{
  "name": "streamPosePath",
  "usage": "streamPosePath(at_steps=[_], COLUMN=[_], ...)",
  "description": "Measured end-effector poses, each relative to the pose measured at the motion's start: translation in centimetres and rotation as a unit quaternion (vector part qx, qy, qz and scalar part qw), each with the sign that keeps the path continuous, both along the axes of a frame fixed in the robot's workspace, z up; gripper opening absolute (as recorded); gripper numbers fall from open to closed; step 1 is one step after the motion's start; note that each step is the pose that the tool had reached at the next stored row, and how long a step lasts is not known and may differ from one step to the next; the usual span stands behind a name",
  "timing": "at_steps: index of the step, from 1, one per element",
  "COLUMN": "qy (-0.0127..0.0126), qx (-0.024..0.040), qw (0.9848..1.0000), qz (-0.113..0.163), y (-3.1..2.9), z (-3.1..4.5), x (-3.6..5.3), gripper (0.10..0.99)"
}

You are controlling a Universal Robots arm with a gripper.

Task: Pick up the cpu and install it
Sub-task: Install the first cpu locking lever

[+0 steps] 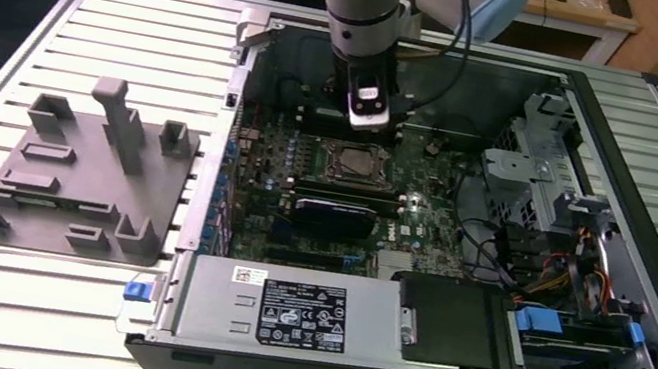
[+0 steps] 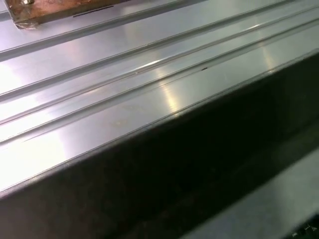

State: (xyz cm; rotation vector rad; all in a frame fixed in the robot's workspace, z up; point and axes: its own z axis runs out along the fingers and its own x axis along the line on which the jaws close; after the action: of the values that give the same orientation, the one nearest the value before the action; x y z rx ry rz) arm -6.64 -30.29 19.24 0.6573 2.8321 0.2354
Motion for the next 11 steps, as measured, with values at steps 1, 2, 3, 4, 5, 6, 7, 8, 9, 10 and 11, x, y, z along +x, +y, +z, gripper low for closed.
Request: streamPosePath(at_steps=[1,2,3,4,5,6,7,8,9,10,11], qy=[0.0000,0.0001,0.0002,0.0002,0.0002,0.0002,0.0003,0.0002,0.0002,0.0002,0.0002], qx=[0.0007,0.0006,0.0006,0.0006,0.0006,0.0006,0.0005,0.0006,0.0006,0.0005,0.0005], qw=[1.0000,1.0000,1.0000,1.0000,1.0000,1.0000,1.0000,1.0000,1.0000,1.0000,1.0000], qz=[0.000,0.000,0.000,0.000,0.000,0.000,0.000,0.000,0.000,0.000,0.000], y=[-0.03,-0.07,-0.10,-0.12,-0.15,-0.17,-0.18,-0.19,-0.19,-0.19,-0.19], z=[0.02,0.03,0.04,0.04,0.06,0.09,0.14,0.22,0.31,0.42,0.54], x=[0.00,0.00,-0.01,-0.01,-0.01,-0.01,-0.01,-0.01,-0.01,-0.01,-0.01], gripper=[0.106,0.106,0.106,0.106,0.106,0.106,0.106,0.106,0.106,0.106,0.106])
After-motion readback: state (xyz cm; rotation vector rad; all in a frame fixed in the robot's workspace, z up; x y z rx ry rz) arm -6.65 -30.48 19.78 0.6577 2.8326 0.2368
